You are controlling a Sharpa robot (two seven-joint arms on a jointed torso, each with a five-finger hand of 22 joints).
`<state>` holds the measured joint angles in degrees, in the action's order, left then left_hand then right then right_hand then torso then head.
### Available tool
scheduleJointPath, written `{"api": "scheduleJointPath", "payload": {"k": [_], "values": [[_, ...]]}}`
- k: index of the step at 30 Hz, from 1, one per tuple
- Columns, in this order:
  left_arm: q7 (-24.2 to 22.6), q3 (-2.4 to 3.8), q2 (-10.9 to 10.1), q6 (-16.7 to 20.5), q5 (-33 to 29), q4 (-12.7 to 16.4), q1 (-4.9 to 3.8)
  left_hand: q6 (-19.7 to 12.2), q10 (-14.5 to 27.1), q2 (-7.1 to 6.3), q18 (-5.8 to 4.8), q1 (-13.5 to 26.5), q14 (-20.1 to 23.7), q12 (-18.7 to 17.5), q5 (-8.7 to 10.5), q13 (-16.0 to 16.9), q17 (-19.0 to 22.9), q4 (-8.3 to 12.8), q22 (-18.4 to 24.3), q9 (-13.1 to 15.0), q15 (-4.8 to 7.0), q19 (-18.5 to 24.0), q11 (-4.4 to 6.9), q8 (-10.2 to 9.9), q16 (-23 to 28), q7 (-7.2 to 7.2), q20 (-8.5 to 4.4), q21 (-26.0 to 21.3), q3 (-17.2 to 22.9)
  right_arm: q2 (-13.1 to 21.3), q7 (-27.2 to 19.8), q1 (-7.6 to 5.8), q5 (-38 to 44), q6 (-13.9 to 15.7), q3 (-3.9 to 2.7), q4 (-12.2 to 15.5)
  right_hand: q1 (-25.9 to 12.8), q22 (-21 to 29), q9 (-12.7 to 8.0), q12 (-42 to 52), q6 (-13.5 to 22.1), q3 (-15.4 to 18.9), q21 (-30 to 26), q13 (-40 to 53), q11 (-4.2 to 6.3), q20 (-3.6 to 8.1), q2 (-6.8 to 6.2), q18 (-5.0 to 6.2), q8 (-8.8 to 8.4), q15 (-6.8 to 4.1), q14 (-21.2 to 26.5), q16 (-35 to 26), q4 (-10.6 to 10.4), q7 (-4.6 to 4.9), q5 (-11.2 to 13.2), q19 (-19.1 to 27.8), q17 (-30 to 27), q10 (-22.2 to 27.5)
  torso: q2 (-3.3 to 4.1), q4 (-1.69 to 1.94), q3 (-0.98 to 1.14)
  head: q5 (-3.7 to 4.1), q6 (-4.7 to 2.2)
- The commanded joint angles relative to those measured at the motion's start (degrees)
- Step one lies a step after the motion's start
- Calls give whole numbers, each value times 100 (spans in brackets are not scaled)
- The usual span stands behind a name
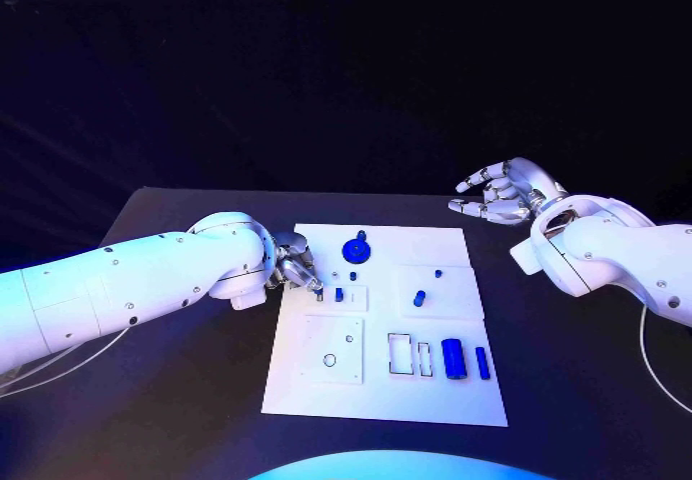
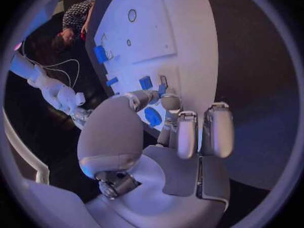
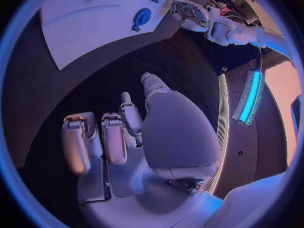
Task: Assemble the parts on the task board
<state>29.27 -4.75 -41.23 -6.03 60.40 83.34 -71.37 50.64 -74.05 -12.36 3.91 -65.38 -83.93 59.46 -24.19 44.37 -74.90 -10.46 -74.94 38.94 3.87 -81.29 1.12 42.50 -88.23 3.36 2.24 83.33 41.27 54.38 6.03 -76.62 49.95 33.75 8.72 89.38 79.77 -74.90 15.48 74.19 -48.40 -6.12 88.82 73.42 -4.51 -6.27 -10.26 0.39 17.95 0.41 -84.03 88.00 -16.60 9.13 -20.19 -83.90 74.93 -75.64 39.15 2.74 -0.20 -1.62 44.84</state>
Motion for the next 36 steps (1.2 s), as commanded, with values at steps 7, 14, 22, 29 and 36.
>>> {"api": "scheduleJointPath", "payload": {"k": [7, 14, 22, 29, 36], "values": [[34, -14, -18, -207, 181, 110, 25, 63, -47, 46, -83, 7, -533, 44, -42, 16, -1236, 1096, -257, 7, 48, -31, 15, 14, -28, -18, -9, 35, 1062, -4, -67, 3, 19, -71, 0, -1, -58, -1424, -9, 27, 4, -26, -30, 0, 24, 34, 21, -1, 30, -42, -475, -25, 2, -4, -37, -541, 1018, 1, -5, 0, -3, 0, 11], [45, -16, -41, -294, 199, 152, 29, 68, -53, 42, -82, 13, -533, 49, -58, 22, -1237, 1103, -254, 7, 49, -29, 16, 15, -29, -19, -10, 34, 1063, 0, -64, 4, 19, -72, 1, -3, -58, -1424, -9, 27, 4, -26, -30, 0, 24, 34, 21, -1, 30, -42, -475, -25, 2, -4, -37, -541, 1018, 1, -5, 0, -3, 1, 22], [57, -16, -53, -353, 208, 164, 33, 72, -60, 40, -82, 16, -533, 59, -69, 37, -1234, 1108, -253, 7, 50, -28, 17, 16, -27, -21, -11, 34, 1065, -1, -66, 4, 19, -72, 1, -2, -58, -1424, -9, 27, 4, -26, -30, 0, 24, 34, 21, -1, 30, -42, -475, -25, 2, -4, -37, -541, 1018, 1, -2, 3, 0, 2, 26], [63, -16, -58, -388, 215, 150, 34, 77, -64, 37, -82, 20, -533, 63, -82, 41, -1237, 1114, -253, 7, 50, -28, 19, 17, -29, -22, -12, 34, 1066, 0, -68, 5, 20, -71, 1, -7, -58, -1424, -9, 27, 4, -26, -30, 0, 24, 34, 21, -1, 30, -42, -475, -25, 2, -4, -37, -541, 1018, 1, -3, 1, -4, -5, 19], [66, -16, -31, -385, 215, 128, 35, 77, -64, 37, -82, 20, -533, 63, -82, 41, -1237, 1114, -253, 7, 50, -28, 19, 17, -29, -22, -12, 34, 1066, 0, -71, 5, 20, -69, 1, -3, -58, -1424, -9, 27, 4, -26, -30, 0, 24, 34, 21, -1, 30, -42, -475, -25, 2, -4, -37, -541, 1018, 1, 0, 1, 0, -1, 29]]}}
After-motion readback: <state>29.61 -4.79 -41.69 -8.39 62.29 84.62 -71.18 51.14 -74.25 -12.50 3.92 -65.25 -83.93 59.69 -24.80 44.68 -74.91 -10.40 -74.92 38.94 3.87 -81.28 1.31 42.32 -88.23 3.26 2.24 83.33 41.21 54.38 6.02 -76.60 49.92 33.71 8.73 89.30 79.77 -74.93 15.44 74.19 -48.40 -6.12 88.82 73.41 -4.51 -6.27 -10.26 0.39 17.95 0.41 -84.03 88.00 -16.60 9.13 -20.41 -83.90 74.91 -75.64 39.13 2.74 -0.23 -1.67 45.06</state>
